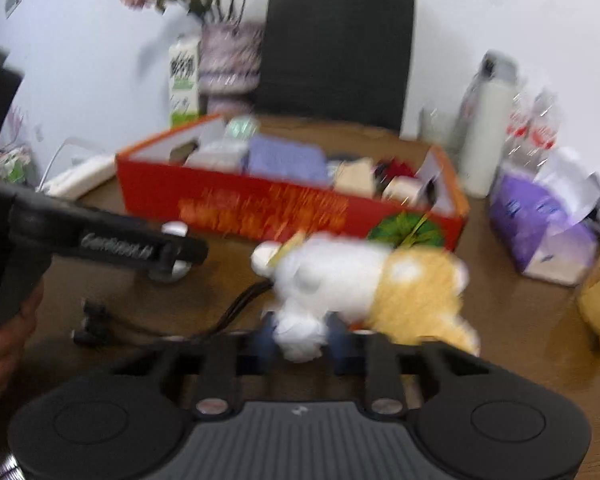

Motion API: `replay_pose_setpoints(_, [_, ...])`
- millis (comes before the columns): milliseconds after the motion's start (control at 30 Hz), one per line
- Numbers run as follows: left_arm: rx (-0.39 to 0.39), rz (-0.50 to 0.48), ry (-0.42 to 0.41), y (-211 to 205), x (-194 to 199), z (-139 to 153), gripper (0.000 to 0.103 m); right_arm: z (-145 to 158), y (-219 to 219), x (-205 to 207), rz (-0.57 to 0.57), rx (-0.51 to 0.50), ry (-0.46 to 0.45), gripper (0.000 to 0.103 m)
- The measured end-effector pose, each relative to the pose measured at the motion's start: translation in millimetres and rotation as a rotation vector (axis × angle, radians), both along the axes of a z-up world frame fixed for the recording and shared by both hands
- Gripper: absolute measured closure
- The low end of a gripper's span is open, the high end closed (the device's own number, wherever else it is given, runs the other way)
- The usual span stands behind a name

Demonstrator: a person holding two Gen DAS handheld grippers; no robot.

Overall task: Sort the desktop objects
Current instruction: 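Grasp a white round disc with the left tool while the right tool grasps the crumpled white tissue, then carry the disc and tissue over the cardboard box with both tools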

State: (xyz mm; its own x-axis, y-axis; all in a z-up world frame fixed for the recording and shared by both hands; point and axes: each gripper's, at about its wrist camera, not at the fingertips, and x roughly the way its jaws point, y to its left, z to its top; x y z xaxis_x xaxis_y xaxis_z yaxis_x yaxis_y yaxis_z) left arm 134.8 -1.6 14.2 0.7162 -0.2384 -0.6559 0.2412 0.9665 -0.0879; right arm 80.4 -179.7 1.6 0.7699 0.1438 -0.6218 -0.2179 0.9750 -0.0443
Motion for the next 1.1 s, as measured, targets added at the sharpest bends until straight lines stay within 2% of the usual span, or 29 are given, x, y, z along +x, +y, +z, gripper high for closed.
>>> replay_pose_setpoints(67, [0.037, -0.024, -0.024, -2, -5, 0, 0.062, -6, 6, -5, 0.022, -0.046, -0.012, 0.094])
replay_pose_setpoints(167, [-0.020, -0.045, 0.002, 5, -13, 3, 0.063, -3, 15, -18, 0.066, -0.061, -0.055, 0.094])
replay_pose_setpoints(267, [-0.019, -0.036, -0.041, 7, -28, 13, 0.063, 5, 19, -26, 0.095, -0.051, -0.096, 0.094])
replay_pose_setpoints(367, [-0.060, -0.019, -0.085, 13, -58, 28, 0.063, 12, 15, -36, 0.073, -0.007, -0.099, 0.094])
replay_pose_setpoints(500, [-0.122, -0.050, -0.106, 15, -114, 35, 0.063, 17, 0, -69, 0.071, 0.120, -0.076, 0.094])
replay_pose_setpoints(633, [-0.080, -0.108, -0.060, 3, -151, 24, 0.063, 2, -5, -96, 0.039, 0.087, -0.030, 0.094])
replay_pose_setpoints(767, [-0.039, -0.122, -0.038, 1, -172, 16, 0.063, -3, -10, -126, 0.011, 0.083, -0.012, 0.093])
replay_pose_setpoints(867, [-0.047, -0.125, -0.016, 4, -184, 11, 0.062, -2, -10, -151, -0.012, 0.064, -0.017, 0.089])
replay_pose_setpoints(933, [-0.033, -0.134, -0.014, 3, -189, 9, 0.062, -3, -11, -163, -0.025, 0.071, -0.011, 0.081])
replay_pose_setpoints(967, [-0.021, -0.136, -0.020, 2, -193, 8, 0.060, -3, -11, -167, -0.016, 0.072, -0.008, 0.073])
replay_pose_setpoints(1000, [-0.010, -0.133, -0.032, 1, -196, 9, 0.054, -1, -10, -168, -0.011, 0.069, -0.014, 0.064])
replay_pose_setpoints(1067, [0.000, -0.140, -0.055, 1, -203, 8, 0.049, 3, -9, -173, -0.001, 0.058, -0.044, 0.056])
replay_pose_setpoints(1100, [0.004, -0.144, -0.056, 1, -204, 8, 0.049, 5, -9, -174, 0.006, 0.061, -0.058, 0.056])
